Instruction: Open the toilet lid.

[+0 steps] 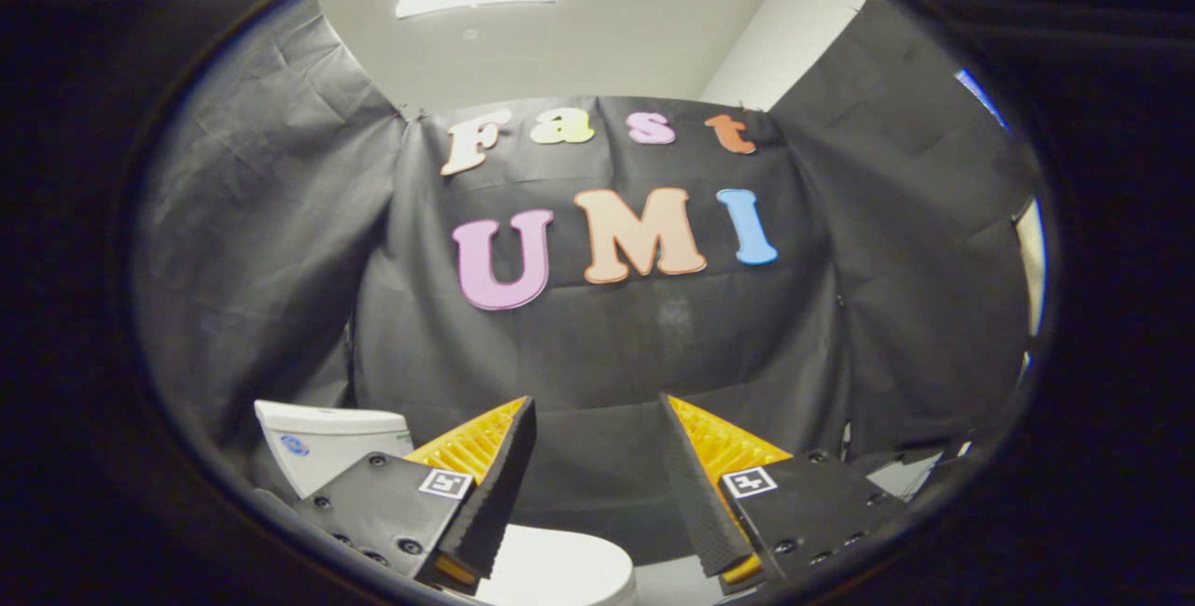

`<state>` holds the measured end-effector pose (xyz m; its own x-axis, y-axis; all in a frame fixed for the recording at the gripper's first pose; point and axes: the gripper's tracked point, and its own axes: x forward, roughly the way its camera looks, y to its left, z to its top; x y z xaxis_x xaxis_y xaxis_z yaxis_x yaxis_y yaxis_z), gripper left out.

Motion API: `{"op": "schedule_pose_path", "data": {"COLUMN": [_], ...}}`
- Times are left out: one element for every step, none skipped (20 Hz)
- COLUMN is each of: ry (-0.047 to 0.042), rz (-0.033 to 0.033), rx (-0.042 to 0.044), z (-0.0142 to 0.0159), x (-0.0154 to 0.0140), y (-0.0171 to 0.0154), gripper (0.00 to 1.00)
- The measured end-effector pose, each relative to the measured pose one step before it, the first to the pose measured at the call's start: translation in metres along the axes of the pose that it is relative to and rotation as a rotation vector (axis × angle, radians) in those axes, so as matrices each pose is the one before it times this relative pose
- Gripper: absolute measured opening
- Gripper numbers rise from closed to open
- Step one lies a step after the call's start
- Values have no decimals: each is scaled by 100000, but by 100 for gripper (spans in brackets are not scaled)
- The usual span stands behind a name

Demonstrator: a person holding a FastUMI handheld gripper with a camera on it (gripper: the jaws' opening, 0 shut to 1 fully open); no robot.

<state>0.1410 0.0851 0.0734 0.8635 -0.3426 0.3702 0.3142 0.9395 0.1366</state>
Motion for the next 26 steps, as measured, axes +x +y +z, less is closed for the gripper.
{"op": "schedule_pose_path", "data": {"ry": [-405, -801, -781, -316, -343, 85, 578, 1259, 1353, 1941, 2427, 2757, 2297, 2041, 1240, 945, 1022, 1214, 1459, 1953, 2237, 2230, 2466, 1884, 1403, 1129], "rz": [-3081, -2819, -3362, -3266, -2649, -3262, -4397, -4768, -4413, -3501, -3279, -3558, -3109, 335, 2153, 1299, -507, -964, -731, -742, -361, -631, -782, -1151, -1414, -1243], "rx": [1862, 1937, 2194, 2307, 2133, 1574, 1261, 1100, 1891, 2124, 1919, 1638, 2018, 3111, 5115, 4736, 4118, 3361, 2887, 2526, 1765, 1280, 1844, 2170, 2832, 3759], "z": [-28, -161, -95, -220, -265, -451, -677, -698, -836, -966, -1348, -1315, -1289, -1104, -876, -960, -1088, -1089, -1327, -1221, -1268, -1339, -1173, -1041, -942, -842], "x": [-286, -264, -173, -287, -315, -398, -199, -203, -308, -303, -140, -102, -305, -171, -418, -393, 4, -146, -310, -415, -339, -359, -220, -188, -248, -148], "y": [-40, -80, -241, -360, -300, -452, -806, -831, -700, -601, -484, -692, -547, 78, 553, 734, -224, -408, -325, -259, -199, -241, -381, -399, -467, -419], "gripper": [81, 79, 77, 75, 74, 74, 74, 74, 74, 74, 74, 74, 74, 74, 75, 77, 78, 79, 83, 86, 88, 90, 92, 94, 95, 96]}}
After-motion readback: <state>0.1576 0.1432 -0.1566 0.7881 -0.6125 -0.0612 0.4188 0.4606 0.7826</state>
